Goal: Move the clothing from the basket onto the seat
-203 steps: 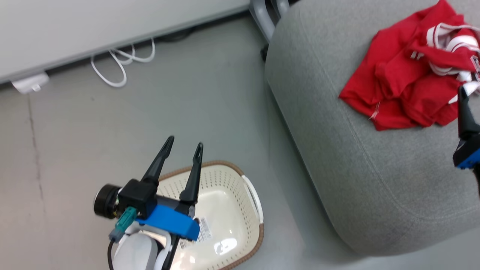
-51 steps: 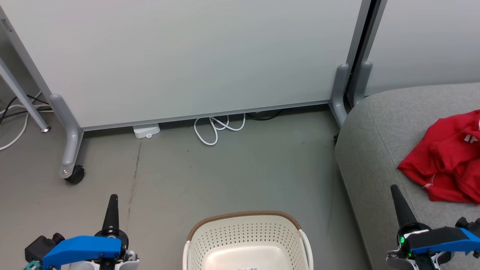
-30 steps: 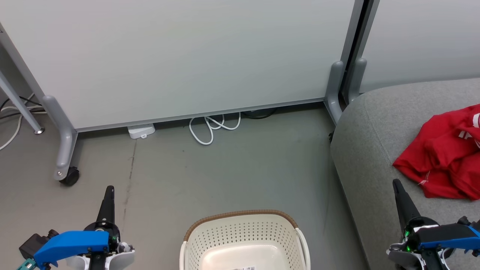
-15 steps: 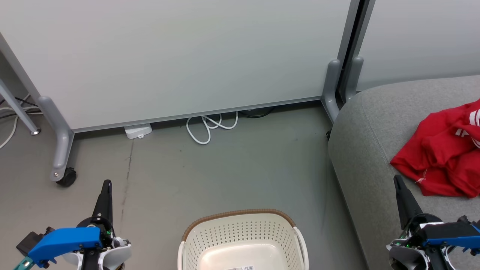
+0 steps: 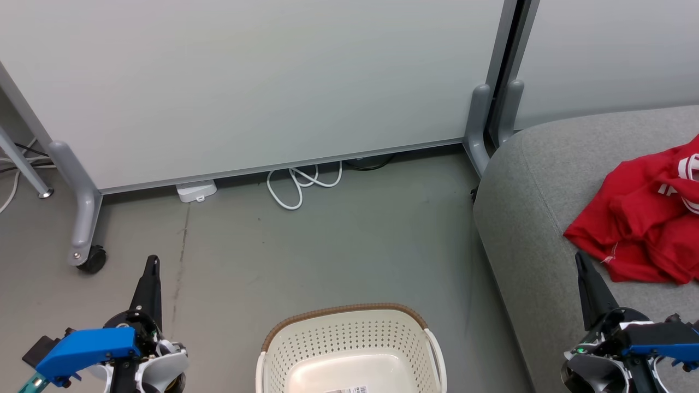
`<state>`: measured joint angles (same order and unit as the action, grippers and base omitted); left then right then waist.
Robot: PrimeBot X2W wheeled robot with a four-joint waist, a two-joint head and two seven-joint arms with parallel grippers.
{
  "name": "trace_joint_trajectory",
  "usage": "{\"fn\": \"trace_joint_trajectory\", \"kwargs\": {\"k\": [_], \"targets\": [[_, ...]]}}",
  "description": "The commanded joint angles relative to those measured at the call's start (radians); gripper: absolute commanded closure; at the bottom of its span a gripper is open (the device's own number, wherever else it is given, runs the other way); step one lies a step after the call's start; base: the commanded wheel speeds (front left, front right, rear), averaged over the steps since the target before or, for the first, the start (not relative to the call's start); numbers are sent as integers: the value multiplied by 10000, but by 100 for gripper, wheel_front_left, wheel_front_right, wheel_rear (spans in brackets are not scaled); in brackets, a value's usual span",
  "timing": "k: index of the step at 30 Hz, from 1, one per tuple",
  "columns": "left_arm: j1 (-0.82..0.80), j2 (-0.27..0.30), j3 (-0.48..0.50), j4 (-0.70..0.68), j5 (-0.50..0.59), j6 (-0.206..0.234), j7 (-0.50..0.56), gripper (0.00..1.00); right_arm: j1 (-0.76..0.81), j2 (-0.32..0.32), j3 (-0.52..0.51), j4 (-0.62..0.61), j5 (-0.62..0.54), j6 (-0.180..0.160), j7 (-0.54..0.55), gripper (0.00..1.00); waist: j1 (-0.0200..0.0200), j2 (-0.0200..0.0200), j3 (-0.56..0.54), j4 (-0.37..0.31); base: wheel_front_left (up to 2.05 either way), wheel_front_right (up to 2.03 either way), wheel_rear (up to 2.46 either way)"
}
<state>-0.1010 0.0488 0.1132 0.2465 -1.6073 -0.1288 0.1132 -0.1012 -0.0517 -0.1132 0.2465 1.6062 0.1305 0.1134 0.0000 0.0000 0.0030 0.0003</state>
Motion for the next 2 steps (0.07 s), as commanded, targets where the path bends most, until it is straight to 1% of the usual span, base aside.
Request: {"fn": "trace_joint_trajectory", "kwargs": {"k": [1, 2], "targets": [[-141, 26, 33, -50, -65, -35, 49, 100, -137, 31, -30, -37, 81, 4, 36, 100, 0, 0, 1, -3, 0, 0, 0], [-133, 26, 33, -50, -65, -35, 49, 100, -131, 29, -28, -37, 76, 4, 36, 100, 0, 0, 1, -3, 0, 0, 0]]}}
